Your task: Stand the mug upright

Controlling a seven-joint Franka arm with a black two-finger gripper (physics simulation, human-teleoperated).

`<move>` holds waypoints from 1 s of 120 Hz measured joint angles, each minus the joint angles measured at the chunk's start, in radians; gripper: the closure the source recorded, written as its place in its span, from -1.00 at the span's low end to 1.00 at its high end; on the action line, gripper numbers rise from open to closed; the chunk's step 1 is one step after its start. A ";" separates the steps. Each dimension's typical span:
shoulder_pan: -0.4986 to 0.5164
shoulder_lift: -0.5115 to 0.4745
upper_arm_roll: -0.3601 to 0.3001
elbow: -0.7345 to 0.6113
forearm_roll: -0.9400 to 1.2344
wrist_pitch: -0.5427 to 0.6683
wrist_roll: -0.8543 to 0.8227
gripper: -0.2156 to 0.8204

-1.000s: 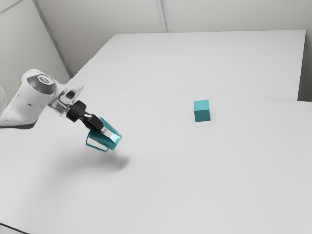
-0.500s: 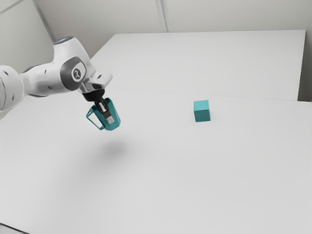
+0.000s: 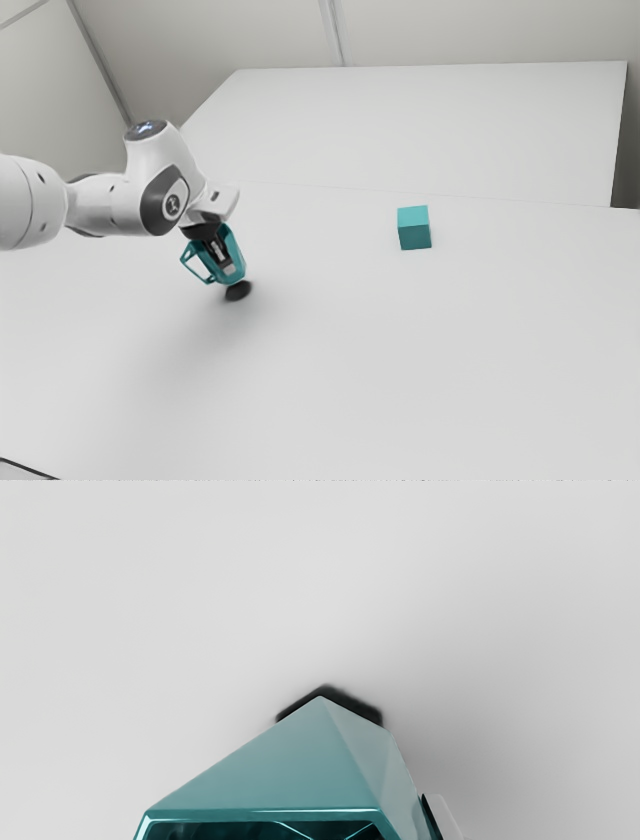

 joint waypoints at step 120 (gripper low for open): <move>-0.010 -0.044 0.002 -0.145 0.056 0.102 -0.147 0.92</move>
